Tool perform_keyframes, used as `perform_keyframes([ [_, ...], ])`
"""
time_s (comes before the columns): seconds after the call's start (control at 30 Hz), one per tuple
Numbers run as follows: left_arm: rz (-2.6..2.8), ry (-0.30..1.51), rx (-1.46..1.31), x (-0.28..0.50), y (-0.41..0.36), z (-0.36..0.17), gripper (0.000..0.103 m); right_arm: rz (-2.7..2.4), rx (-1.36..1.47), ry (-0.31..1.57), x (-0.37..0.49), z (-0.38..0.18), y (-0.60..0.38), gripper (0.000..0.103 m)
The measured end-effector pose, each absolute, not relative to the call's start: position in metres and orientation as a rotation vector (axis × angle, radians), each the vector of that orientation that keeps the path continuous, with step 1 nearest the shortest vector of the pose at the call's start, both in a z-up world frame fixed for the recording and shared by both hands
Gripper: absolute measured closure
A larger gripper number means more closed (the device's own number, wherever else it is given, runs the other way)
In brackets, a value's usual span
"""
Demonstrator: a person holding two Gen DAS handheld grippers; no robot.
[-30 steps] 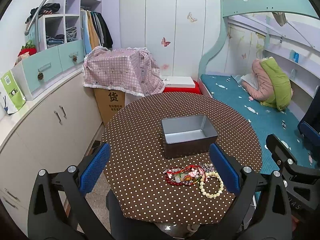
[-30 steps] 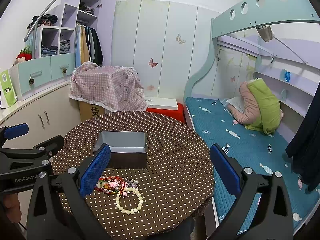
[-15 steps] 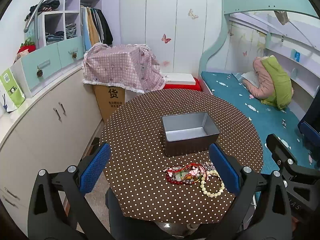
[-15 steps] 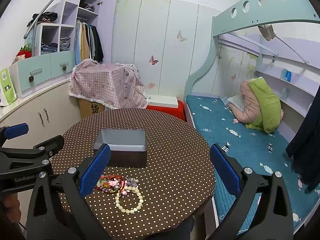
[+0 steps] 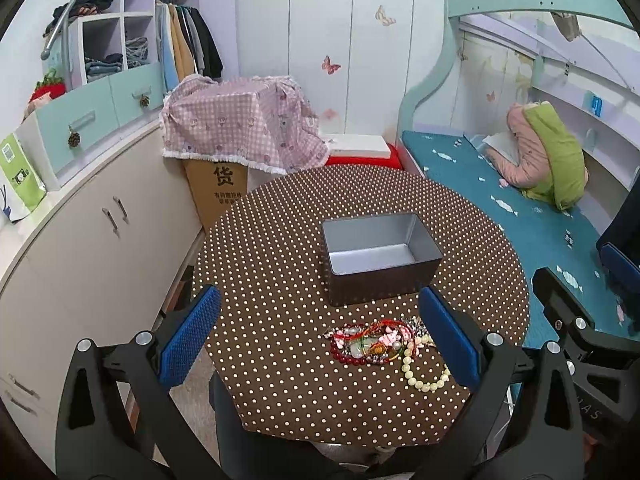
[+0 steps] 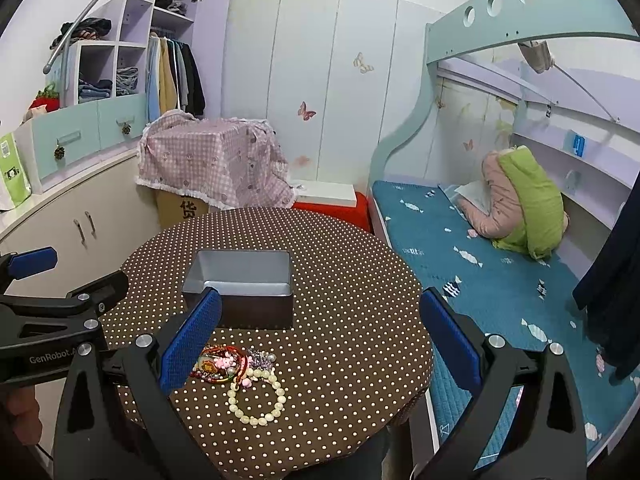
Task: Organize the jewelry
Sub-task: 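Move the right gripper down toward the cream bead bracelet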
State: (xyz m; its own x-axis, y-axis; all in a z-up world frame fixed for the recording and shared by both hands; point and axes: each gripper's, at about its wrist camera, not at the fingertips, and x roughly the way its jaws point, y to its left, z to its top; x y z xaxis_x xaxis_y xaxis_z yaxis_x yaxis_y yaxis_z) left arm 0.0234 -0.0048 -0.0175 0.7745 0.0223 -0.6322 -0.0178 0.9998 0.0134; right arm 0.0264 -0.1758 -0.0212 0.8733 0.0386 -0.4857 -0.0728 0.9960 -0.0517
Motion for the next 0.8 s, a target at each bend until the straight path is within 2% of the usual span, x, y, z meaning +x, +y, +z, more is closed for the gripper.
perform_keyframes([
  [0.33,0.016,0.811,-0.019,0.040,0.001,-0.046,0.005,0.084,-0.058,0.601,0.038,-0.044,-0.174,0.007],
  [0.8,-0.005,0.978,-0.040,0.057,0.005,-0.088,0.005,0.150,-0.067,0.847,0.056,-0.099,-0.164,0.007],
])
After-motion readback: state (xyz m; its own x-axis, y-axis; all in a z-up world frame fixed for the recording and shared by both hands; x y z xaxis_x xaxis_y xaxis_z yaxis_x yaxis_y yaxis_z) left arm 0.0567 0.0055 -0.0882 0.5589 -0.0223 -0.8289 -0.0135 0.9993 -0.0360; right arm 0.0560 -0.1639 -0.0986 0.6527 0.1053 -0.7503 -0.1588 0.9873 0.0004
